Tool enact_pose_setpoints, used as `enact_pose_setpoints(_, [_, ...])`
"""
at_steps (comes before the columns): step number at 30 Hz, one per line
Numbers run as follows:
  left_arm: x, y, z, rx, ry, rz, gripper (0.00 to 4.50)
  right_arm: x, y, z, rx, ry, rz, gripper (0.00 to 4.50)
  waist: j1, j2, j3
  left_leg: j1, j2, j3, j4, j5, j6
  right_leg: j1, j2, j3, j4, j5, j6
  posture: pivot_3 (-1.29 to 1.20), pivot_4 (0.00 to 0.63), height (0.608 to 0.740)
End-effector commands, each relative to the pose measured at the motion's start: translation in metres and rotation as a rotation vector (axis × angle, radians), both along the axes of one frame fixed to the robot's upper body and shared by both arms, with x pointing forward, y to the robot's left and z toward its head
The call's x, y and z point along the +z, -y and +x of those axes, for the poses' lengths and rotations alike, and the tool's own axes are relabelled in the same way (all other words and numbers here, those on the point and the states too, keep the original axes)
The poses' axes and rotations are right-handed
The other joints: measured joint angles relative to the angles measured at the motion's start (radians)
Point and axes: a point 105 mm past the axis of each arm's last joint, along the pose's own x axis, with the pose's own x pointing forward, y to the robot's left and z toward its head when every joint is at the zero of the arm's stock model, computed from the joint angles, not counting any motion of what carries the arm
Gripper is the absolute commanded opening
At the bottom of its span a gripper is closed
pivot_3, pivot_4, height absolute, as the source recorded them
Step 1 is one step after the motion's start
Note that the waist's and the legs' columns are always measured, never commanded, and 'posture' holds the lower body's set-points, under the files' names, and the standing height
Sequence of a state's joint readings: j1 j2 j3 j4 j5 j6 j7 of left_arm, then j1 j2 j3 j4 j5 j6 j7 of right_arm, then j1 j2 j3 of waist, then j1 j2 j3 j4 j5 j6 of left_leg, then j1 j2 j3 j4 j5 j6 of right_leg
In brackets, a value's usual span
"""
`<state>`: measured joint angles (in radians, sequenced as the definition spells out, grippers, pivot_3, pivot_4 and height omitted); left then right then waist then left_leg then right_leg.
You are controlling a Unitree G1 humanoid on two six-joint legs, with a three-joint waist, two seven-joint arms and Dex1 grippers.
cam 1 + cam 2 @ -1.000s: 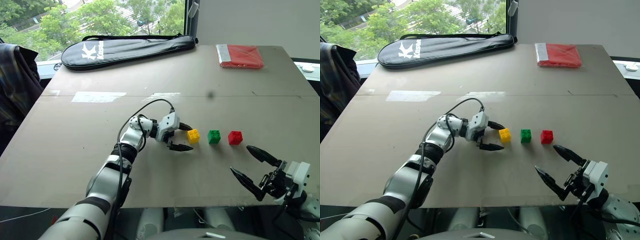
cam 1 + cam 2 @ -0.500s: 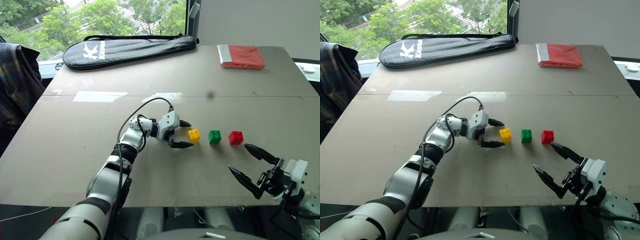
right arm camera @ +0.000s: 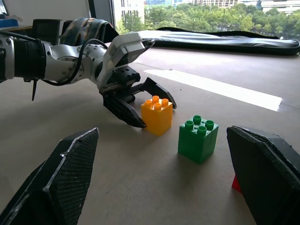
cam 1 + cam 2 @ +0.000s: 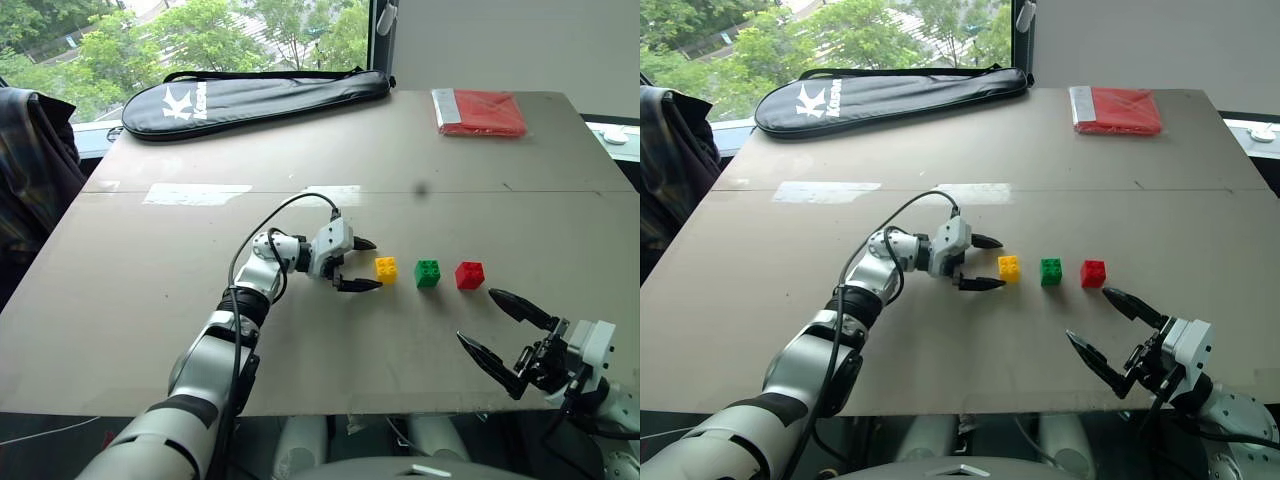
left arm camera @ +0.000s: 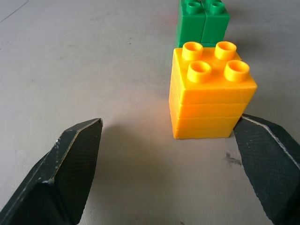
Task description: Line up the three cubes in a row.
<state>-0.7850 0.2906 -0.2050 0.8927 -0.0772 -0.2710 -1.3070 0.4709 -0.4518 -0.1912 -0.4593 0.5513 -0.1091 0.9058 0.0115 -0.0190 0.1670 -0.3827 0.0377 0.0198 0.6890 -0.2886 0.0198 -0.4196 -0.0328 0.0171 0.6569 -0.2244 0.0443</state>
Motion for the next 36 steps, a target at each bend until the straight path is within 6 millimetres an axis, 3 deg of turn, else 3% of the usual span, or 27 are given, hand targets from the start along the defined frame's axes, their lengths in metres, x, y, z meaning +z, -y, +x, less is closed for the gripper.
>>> enact_pose_setpoints(1, [-0.006,-0.005,-0.002,0.003,-0.007,0.022,4.47,0.008,-0.003,-0.001,0.016,0.037,-0.007,4.50,0.000,0.000,0.000,0.000,0.000,0.000,0.000,0.000,0.000,0.000,0.000,0.000,0.000,0.000,0.000,0.00,0.150,0.708])
enact_pose_setpoints(7, [-0.006,-0.006,-0.013,-0.048,-0.020,0.018,4.47,0.007,-0.002,0.000,0.023,0.034,-0.013,4.50,-0.002,0.000,0.000,0.000,0.000,0.000,0.000,0.000,0.000,0.000,0.000,0.000,0.000,0.000,0.000,0.00,0.150,0.708])
enact_pose_setpoints(12, [0.005,-0.015,-0.032,-0.091,-0.016,-0.023,4.47,0.005,0.001,-0.001,0.023,0.026,-0.022,4.50,-0.006,0.000,0.000,0.000,0.000,0.000,-0.001,0.000,0.000,0.000,0.000,0.000,0.000,0.000,0.000,0.00,0.150,0.708])
enact_pose_setpoints(18, [0.020,-0.041,-0.064,-0.009,-0.013,-0.068,4.47,-0.001,0.011,-0.004,0.007,0.005,-0.039,4.50,-0.008,0.001,0.001,0.000,0.002,0.000,-0.001,0.000,0.000,-0.001,0.000,0.000,0.000,0.000,0.000,0.00,0.150,0.708])
enact_pose_setpoints(23, [0.023,-0.057,-0.099,0.199,-0.008,-0.097,4.47,-0.013,0.029,-0.004,-0.014,-0.036,-0.065,4.50,-0.005,0.003,0.002,0.002,0.004,-0.001,-0.001,0.000,0.000,-0.001,-0.002,0.003,0.000,0.000,0.000,0.00,0.150,0.708])
enact_pose_setpoints(30, [-0.004,-0.082,-0.124,0.589,-0.041,-0.051,4.47,-0.032,0.060,0.000,-0.053,-0.099,-0.125,4.50,0.003,0.003,0.002,0.003,0.003,0.000,-0.001,0.000,0.000,0.000,-0.004,0.005,0.000,0.000,0.000,0.00,0.150,0.708])
enact_pose_setpoints(36, [-0.028,-0.084,-0.143,0.670,-0.046,-0.050,4.47,-0.042,0.080,0.008,-0.087,-0.129,-0.175,4.50,0.001,0.004,0.001,0.003,0.001,0.001,-0.001,0.000,0.000,-0.001,-0.003,0.005,0.000,0.000,0.000,0.00,0.150,0.708])
